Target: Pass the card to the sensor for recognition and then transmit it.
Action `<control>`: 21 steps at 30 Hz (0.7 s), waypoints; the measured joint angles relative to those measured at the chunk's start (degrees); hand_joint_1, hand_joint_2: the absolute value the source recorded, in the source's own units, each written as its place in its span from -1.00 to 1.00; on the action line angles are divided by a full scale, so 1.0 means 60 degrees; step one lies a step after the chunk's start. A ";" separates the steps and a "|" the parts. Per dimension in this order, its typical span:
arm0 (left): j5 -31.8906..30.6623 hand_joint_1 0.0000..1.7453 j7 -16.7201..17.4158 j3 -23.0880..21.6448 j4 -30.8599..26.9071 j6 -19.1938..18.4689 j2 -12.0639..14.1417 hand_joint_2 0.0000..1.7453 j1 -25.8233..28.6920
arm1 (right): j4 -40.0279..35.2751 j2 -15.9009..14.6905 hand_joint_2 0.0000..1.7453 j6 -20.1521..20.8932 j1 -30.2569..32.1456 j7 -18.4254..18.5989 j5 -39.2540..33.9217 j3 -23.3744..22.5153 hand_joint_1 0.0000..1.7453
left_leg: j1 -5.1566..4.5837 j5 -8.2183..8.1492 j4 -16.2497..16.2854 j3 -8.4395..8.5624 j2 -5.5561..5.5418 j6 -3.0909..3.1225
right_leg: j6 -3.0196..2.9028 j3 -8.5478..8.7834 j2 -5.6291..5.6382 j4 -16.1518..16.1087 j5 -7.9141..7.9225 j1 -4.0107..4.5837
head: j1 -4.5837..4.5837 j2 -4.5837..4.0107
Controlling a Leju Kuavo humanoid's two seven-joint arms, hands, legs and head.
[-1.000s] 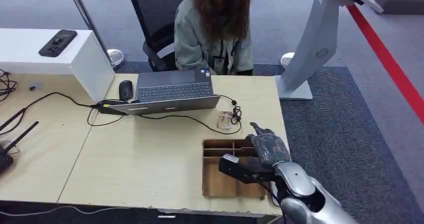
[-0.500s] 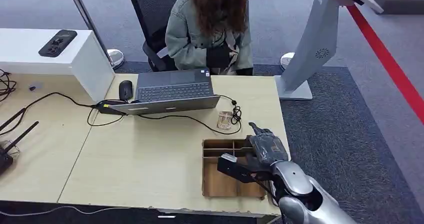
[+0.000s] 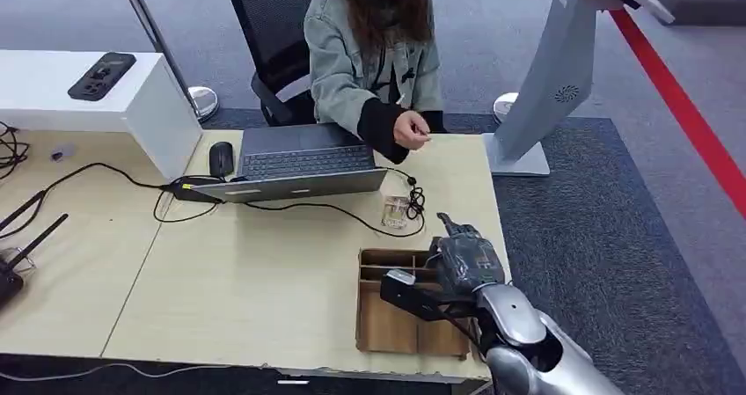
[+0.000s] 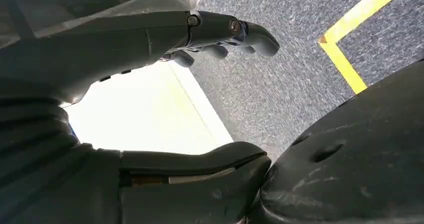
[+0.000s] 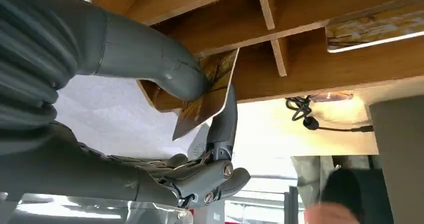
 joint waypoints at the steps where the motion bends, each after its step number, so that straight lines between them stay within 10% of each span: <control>1: 0.0015 -1.00 0.0004 -0.0004 0.0000 0.0000 0.0000 -1.00 0.0000 | 0.0022 0.0015 1.00 -0.0018 0.0000 -0.0007 0.0022 0.0000 0.96 | 0.0000 0.0000 0.0000 0.0001 0.0000 0.0000 | 0.0000 0.0000 0.0000 0.0000 0.0000 0.0000 | 0.0000 0.0000; 21: 0.0153 -1.00 0.0007 -0.0007 0.0000 0.0000 0.0004 -1.00 0.0016 | -0.0655 0.0131 1.00 -0.0940 -0.0165 0.0066 -0.0225 -0.0520 1.00 | -0.0001 0.0001 0.0000 0.0003 0.0001 0.0000 | 0.0000 0.0000 0.0000 0.0000 0.0001 -0.0001 | -0.0004 0.0000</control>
